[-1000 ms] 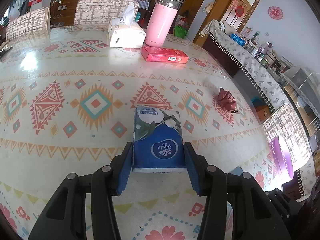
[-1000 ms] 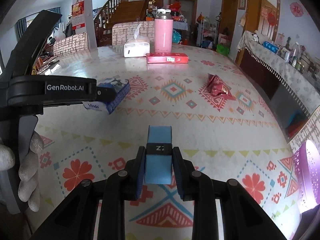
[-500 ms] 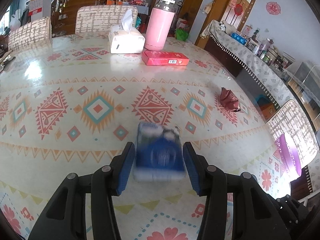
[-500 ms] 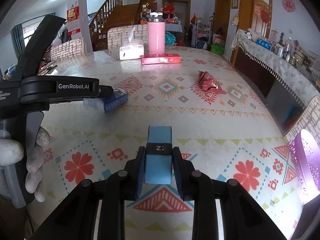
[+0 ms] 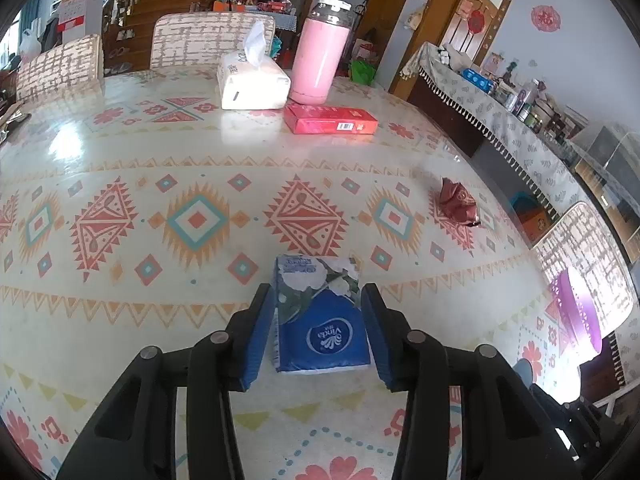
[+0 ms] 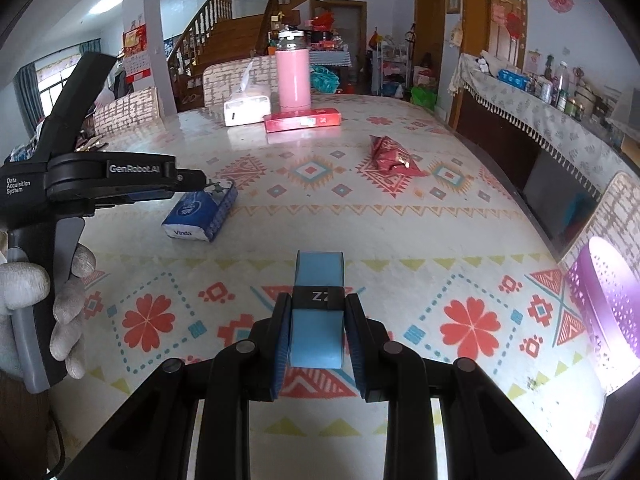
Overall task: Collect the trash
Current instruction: 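Lift the Vinda tissue pack and blue tape roll above the table, then carry tissue pack and tape roll over the purple basket and open both tools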
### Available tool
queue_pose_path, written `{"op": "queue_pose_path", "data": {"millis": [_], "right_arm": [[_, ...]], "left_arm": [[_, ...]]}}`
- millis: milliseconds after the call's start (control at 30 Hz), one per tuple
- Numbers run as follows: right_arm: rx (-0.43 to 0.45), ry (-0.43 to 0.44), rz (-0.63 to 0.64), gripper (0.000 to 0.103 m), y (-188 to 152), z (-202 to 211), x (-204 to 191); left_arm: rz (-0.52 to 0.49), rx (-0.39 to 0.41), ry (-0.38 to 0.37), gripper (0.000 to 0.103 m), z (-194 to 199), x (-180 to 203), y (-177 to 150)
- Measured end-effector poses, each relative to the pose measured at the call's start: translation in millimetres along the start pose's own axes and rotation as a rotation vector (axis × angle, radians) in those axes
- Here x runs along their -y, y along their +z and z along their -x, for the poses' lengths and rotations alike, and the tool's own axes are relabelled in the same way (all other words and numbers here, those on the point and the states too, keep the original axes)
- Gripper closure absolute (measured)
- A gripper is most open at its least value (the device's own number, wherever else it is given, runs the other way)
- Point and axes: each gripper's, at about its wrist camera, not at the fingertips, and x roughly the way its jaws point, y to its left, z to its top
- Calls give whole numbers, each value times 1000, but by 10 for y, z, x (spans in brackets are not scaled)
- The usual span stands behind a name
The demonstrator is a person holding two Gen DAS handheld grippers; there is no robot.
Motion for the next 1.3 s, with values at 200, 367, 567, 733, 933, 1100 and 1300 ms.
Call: {"op": "queue_pose_path", "data": {"millis": [200,367,567,733,933,1100,1300], "right_arm": [[-5,2,-14,74,-91,27,42],[-12,21,-35,74,-122,8,95],[-6,38,-40,74,-134,40,119],[-2,43,-39,74,-153,75,119],[8,40,-46,74,-162,128,142],[19,30,-47,74,-169,191,167],[39,17,-70,74,-169,278,251]], "left_arm": [[51,1,-29,50,14,-116,45],[39,-7,-45,36,-56,-82,31],[-71,-49,53,22,-238,108,-46],[-98,-82,93,28,-335,124,-103],[-91,-36,100,54,-191,127,-88],[-126,68,119,54,18,251,-78],[-161,108,146,53,47,322,-85]]}}
